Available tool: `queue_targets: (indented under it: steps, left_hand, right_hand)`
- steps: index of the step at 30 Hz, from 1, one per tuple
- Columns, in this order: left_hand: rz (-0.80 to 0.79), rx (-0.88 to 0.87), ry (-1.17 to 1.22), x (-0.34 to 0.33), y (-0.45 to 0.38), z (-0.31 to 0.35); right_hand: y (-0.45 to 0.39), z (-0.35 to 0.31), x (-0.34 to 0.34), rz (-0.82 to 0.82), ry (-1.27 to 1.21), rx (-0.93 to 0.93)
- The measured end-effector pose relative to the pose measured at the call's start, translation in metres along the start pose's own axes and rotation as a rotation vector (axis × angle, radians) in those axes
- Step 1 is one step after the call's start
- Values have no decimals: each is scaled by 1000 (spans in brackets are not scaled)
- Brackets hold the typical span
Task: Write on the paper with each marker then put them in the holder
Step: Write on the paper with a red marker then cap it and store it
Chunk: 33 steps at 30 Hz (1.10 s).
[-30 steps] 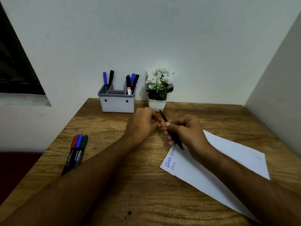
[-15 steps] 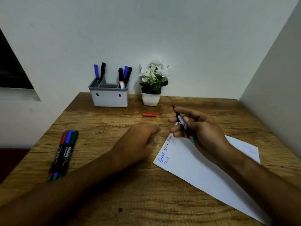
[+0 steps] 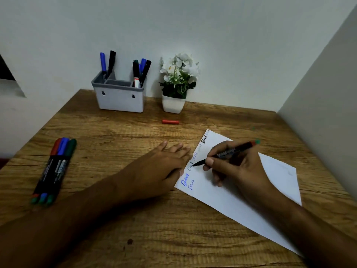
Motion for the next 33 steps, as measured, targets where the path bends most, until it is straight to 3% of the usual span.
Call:
queue_targets:
  steps: [10,33]
  left_hand:
    - [-31,-12,-2,3,3,3]
    - [-17,-5,7,1,3,5]
  right_hand:
    - [0,0,-4,-128,398,145]
    - [-2,8,-13,-31,473,233]
Point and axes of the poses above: each hand's wrist, its own y-axis away from the middle knuckle, its own x-axis out of the back of the hand, z = x × y, the point moved 2 cm from there along -y, towards the middle knuckle, and after that the axes turned 8 degrees about -x, right-handed, at the moved point
